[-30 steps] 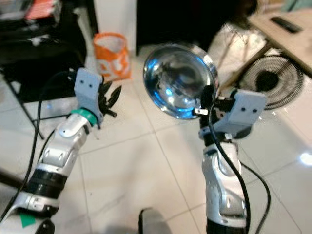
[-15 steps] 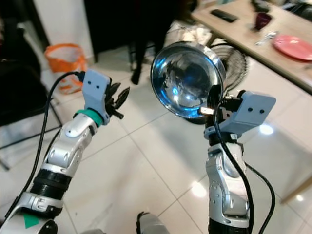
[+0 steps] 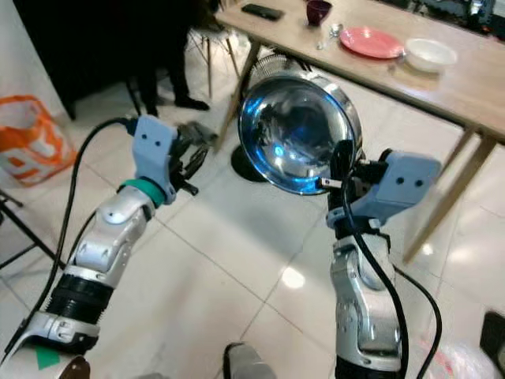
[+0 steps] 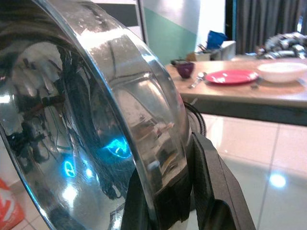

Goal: Setting the table

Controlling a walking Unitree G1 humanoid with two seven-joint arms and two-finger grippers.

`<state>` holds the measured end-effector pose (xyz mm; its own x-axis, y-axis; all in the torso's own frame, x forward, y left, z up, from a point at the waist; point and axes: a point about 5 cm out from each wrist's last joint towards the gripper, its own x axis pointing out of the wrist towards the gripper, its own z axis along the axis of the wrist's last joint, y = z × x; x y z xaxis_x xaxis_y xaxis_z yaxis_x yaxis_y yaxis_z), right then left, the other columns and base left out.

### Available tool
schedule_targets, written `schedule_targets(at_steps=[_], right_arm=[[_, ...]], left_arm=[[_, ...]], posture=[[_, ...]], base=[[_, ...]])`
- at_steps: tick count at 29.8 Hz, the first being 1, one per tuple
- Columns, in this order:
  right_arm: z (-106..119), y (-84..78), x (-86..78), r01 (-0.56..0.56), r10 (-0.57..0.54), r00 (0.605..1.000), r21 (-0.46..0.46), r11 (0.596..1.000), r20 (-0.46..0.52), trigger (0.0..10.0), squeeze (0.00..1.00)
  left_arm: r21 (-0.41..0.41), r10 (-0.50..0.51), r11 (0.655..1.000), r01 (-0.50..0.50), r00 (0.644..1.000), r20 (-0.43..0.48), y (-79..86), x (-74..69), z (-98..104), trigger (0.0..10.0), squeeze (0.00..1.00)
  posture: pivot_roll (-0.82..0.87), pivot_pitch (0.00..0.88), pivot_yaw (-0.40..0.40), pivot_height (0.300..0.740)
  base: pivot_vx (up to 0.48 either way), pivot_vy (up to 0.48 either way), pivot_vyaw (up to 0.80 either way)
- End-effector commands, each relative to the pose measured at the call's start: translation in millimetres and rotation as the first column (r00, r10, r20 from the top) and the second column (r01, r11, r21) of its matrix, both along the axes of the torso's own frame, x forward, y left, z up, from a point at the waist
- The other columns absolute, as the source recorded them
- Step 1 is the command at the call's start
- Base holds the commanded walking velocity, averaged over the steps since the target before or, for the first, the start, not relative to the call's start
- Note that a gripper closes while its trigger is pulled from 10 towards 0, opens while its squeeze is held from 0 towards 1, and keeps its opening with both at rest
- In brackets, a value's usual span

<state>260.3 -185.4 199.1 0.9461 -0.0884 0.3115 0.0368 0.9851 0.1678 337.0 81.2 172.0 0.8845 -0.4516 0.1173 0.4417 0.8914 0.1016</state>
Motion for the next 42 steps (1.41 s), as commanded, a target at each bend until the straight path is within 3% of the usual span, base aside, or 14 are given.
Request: schedule_targets(at_steps=[1, 42], right_arm=[[3.1, -4.9, -2.1, 0.022, -0.022, 1.0, 0.0, 1.0, 0.016, 10.0, 0.0], [1.5, -5.0, -0.9, 0.034, -0.034, 0.999, 0.007, 0.999, 0.012, 10.0, 0.0]], left_arm=[[0.004, -0.011, 1.0, 0.011, 1.0, -0.011, -3.1, -0.8, -3.1, 10.0, 0.0], [-0.013, 0.0, 1.0, 0.0, 1.0, -0.026, -2.8, 0.8, -2.0, 10.0, 0.0]], posture=[[-0.06, 0.0, 0.048, 0.74], [-0.06, 0.0, 0.055, 0.74]], base=[[0.0, 0.0, -0.8], [0.0, 0.0, -0.79]])
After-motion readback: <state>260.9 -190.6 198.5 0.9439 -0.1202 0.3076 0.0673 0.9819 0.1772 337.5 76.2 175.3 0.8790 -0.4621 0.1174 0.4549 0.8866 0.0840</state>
